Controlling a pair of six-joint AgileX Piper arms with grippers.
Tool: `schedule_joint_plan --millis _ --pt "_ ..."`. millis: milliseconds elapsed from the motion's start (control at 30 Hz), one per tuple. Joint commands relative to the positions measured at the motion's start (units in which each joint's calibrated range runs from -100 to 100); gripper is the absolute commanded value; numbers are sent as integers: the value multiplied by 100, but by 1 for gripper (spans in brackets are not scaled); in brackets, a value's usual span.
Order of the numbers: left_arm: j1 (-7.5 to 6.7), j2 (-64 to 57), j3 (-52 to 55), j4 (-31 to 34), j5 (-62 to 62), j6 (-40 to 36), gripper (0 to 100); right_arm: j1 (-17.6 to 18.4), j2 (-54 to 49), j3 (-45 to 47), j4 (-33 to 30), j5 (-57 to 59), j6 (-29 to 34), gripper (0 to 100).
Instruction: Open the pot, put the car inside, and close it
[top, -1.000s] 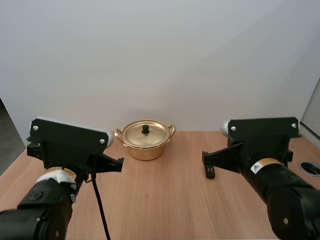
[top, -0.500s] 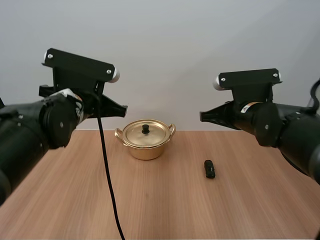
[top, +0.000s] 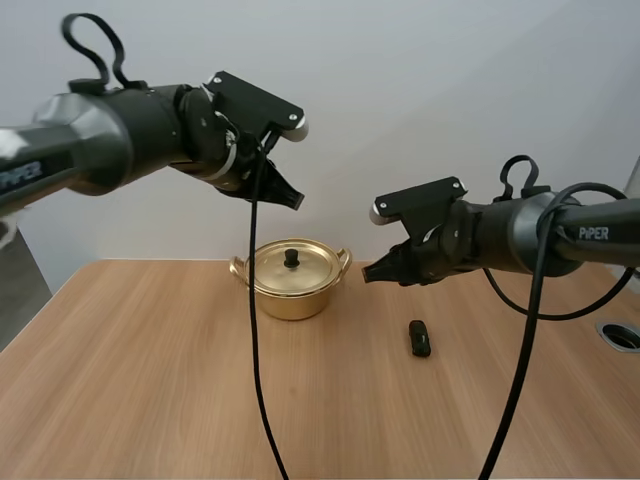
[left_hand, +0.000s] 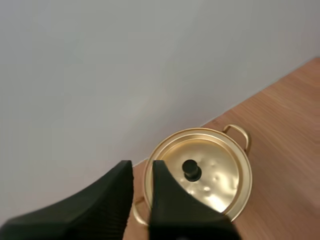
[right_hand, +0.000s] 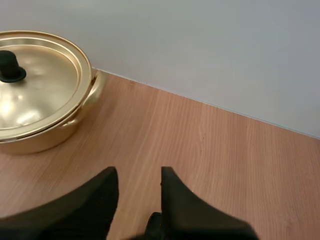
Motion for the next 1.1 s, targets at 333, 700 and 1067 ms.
schedule_joint_plan --millis 333,700,1067 --pt "-46 2884 -802 -116 145 3 80 0 982 -438 29 54 36 81" --pt "-46 3257 -939 -213 -43 40 80 0 1046 -438 1 54 36 81" --pt "-46 3350 -939 -248 -629 63 79 0 1046 -438 1 69 36 81"
